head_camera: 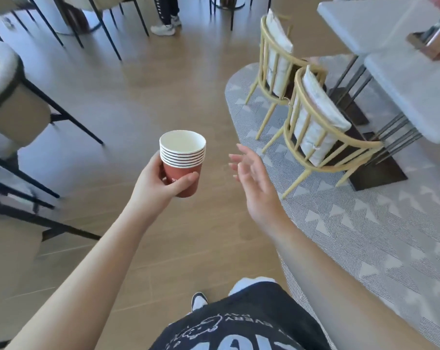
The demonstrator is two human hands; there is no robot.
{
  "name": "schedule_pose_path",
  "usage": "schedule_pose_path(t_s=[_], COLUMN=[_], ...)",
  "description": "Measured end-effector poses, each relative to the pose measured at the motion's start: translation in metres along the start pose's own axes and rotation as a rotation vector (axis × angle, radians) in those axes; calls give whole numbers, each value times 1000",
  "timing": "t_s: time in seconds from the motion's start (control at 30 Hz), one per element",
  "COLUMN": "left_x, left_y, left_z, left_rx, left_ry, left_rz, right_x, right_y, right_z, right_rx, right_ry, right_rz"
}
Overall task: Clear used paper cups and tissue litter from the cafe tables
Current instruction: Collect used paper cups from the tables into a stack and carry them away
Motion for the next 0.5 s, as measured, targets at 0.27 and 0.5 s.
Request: schedule_pose_path(t_s=[0.27, 0.5], left_x=[32, 52], left_y=[173, 306], left_z=[20, 48], left_rx=[18, -13], left_ry=[15, 13], left_rz=[-77, -59], right_x=[-40, -69], right_y=[157, 299], right_z=[9, 4], right_rx=[12, -20], right_ry=[55, 41], right_rz=[49, 0])
Point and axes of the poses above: each hand's wrist, its own y-axis towards the middle knuckle, its own x-axis out of the palm, z = x × y, the point moved 2 cm from there along y, towards the middle knuckle, and after that the axes turned 11 degrees about y, right-handed, at the moved point
